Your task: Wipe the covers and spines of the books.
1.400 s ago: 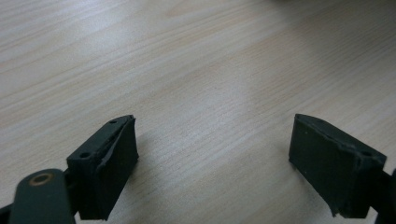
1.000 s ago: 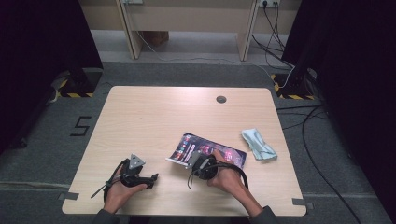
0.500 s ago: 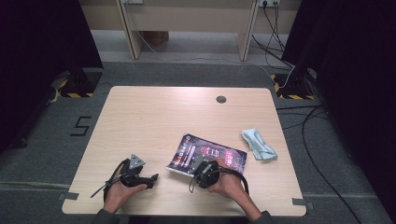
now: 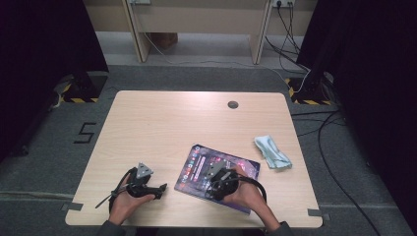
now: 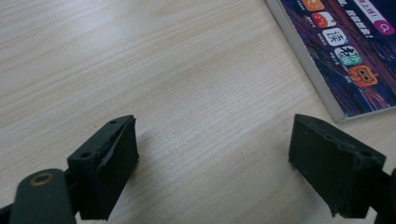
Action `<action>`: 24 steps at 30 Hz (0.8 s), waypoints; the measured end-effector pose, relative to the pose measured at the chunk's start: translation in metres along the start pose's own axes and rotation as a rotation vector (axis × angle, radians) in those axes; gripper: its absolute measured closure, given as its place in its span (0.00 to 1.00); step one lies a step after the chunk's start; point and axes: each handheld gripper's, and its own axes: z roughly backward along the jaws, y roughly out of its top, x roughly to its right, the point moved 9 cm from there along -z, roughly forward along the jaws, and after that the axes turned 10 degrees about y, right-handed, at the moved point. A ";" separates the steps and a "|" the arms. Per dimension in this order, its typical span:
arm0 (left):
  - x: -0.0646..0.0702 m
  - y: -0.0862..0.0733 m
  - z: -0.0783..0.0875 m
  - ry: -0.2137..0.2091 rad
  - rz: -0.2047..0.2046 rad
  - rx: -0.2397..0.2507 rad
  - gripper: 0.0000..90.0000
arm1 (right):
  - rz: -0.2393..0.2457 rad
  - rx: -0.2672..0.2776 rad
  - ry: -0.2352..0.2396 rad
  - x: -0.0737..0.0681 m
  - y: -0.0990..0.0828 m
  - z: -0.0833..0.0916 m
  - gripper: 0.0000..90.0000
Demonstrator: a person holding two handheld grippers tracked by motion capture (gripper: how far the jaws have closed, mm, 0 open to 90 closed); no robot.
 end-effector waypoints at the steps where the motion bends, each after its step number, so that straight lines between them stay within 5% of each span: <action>1: 0.000 0.000 0.000 0.000 0.001 0.002 0.16 | -0.013 0.002 -0.016 0.003 -0.003 0.004 0.57; 5: 0.002 0.001 0.000 -0.016 -0.014 -0.010 0.16 | -0.112 -0.013 -0.113 0.025 -0.023 0.016 0.49; 9: 0.010 0.011 0.002 -0.058 0.035 0.032 0.18 | -0.253 0.023 -0.244 0.048 -0.046 0.027 0.41; 16: 0.022 0.021 0.005 -0.090 0.017 0.092 0.26 | -0.426 0.098 -0.265 0.055 -0.081 0.037 0.37; 20: 0.033 0.034 0.004 -0.136 0.071 0.141 0.32 | -0.484 0.114 -0.275 0.049 -0.095 0.044 0.37; 24: 0.050 0.037 -0.001 -0.159 0.041 0.135 0.35 | -0.548 0.111 -0.273 0.044 -0.108 0.041 0.36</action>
